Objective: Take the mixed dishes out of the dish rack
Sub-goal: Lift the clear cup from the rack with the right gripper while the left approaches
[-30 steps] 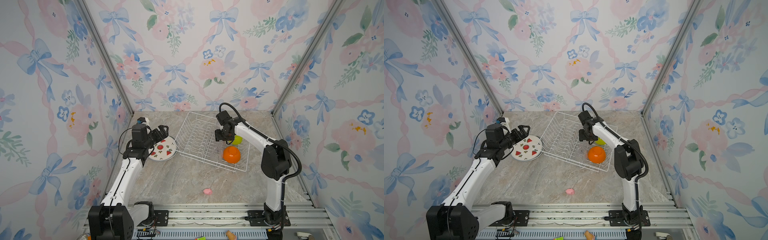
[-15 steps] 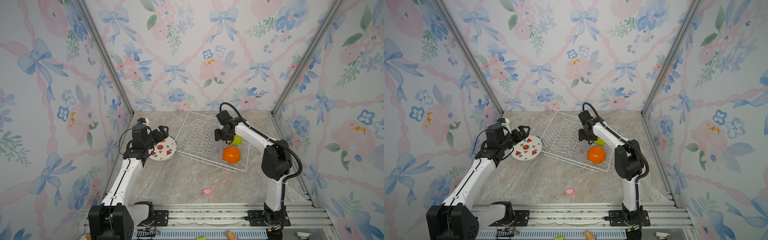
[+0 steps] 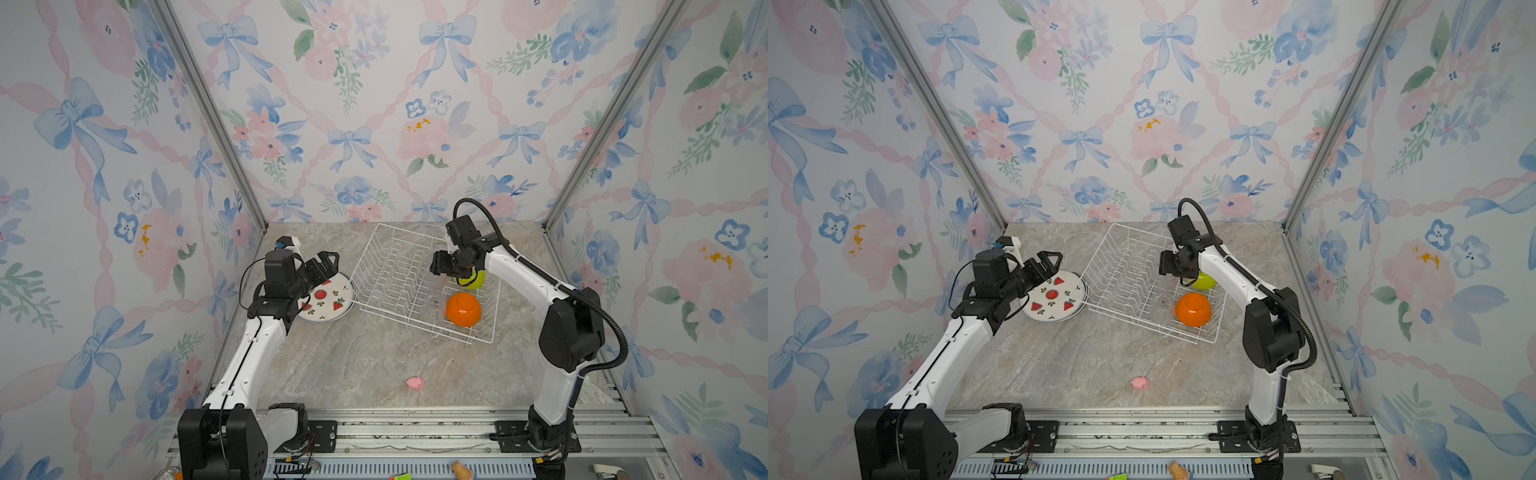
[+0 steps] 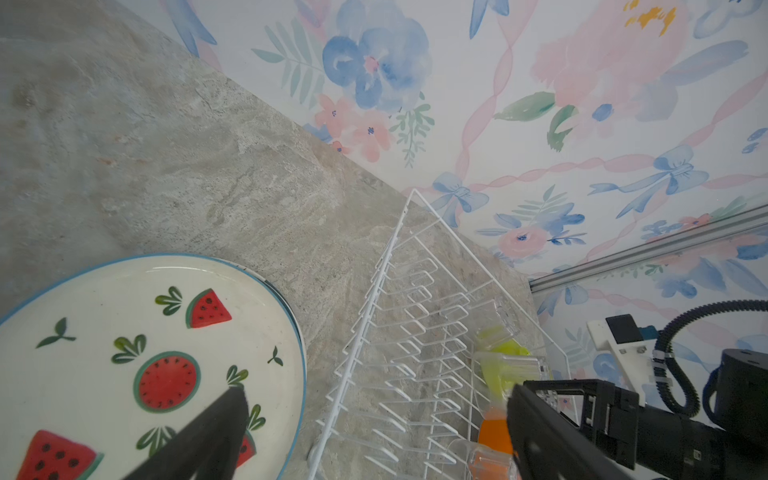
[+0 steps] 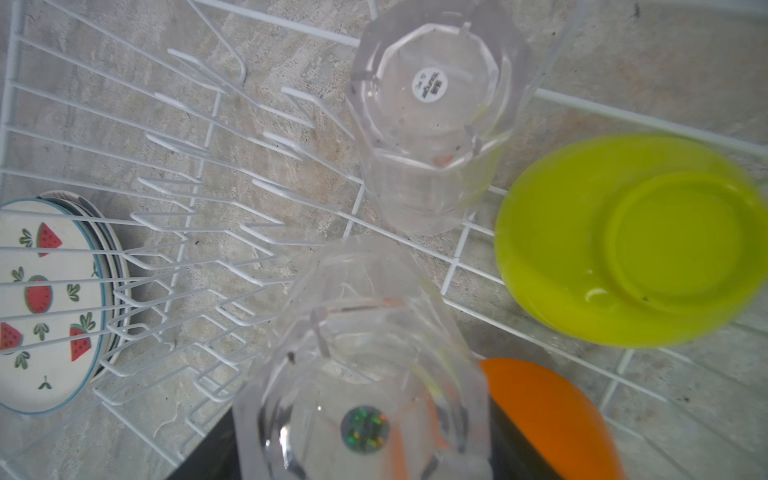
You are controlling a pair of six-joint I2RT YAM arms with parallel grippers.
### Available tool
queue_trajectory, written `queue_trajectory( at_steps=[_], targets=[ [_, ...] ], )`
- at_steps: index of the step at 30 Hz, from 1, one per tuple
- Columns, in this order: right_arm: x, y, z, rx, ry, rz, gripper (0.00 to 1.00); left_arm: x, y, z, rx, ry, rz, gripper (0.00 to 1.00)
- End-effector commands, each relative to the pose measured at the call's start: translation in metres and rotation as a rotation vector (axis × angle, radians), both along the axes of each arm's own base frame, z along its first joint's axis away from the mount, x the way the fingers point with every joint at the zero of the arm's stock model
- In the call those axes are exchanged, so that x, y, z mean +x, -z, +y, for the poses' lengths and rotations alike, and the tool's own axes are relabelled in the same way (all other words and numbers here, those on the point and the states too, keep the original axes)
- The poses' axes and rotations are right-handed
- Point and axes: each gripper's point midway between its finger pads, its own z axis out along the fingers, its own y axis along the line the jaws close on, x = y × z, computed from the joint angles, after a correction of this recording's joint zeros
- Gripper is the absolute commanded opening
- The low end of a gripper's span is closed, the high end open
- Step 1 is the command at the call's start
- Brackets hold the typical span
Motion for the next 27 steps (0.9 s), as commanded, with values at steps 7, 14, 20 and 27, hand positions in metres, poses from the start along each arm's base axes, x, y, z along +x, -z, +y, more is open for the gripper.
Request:
queue_trajectory(
  at_steps=[7,14,20,27],
  targets=[
    [0.004,-0.058,0.018,0.277,0.023,-0.073,0.4,0.005,-0.001,-0.018,-0.113,0.065,-0.026,0.98],
    [0.01,-0.099,0.021,0.419,0.051,-0.138,0.4,0.012,-0.01,-0.032,-0.157,0.102,-0.061,0.98],
    [0.017,-0.138,0.032,0.579,0.037,-0.191,0.39,0.018,-0.031,-0.054,-0.176,0.147,-0.132,0.98],
    [0.017,-0.168,0.039,0.69,0.028,-0.225,0.39,0.027,-0.042,-0.098,-0.161,0.259,-0.158,0.98]
  ],
)
